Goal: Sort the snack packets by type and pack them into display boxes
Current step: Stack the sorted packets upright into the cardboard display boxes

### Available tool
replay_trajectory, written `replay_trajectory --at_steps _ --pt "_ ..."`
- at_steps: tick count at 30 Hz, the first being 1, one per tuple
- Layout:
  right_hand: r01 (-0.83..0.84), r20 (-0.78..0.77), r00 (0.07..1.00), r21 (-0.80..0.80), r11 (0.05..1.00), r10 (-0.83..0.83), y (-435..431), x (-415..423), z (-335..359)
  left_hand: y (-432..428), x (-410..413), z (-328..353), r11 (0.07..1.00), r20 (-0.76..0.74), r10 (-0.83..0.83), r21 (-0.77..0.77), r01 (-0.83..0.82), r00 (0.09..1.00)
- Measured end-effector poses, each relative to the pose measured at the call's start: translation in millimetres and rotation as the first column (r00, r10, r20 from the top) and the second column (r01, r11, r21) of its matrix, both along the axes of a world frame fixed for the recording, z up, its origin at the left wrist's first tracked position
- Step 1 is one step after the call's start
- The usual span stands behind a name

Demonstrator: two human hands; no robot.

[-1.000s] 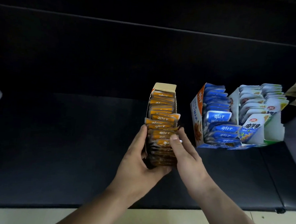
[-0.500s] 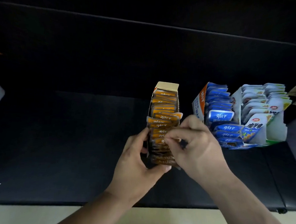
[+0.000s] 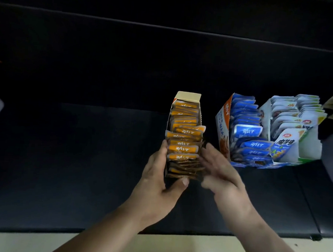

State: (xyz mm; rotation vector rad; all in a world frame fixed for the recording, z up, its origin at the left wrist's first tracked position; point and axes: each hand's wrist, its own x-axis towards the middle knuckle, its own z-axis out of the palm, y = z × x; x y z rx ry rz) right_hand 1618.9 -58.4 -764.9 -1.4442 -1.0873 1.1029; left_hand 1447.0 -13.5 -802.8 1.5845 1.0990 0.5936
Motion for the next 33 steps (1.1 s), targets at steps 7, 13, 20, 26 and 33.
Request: replay_trajectory --at_steps 7,13,20,26,33 --pt "0.144 0.025 0.989 -0.266 0.953 -0.142 -2.9 4.2 -24.1 7.6 -6.9 -7.8 0.997 0.016 -0.058 -0.054 0.058 0.998" --pt "0.186 -0.082 0.972 -0.310 0.932 -0.221 -6.9 -3.2 -17.3 17.2 1.5 0.6 0.992 0.063 -0.065 -0.105 0.071 0.996" --pt "0.316 0.144 0.947 -0.268 0.910 -0.287 -23.6 12.4 -15.5 18.7 43.4 5.7 0.989 -0.106 -0.145 0.004 0.147 0.984" --pt "0.300 0.409 0.891 -0.203 0.932 -0.198 -11.0 32.7 -32.9 35.3 72.9 9.9 0.966 -0.293 -0.201 0.099 0.238 0.935" --pt "0.345 0.462 0.857 -0.183 0.920 -0.230 -1.4 46.9 -32.9 43.4 85.6 2.7 0.968 -0.300 -0.163 0.136 0.212 0.940"
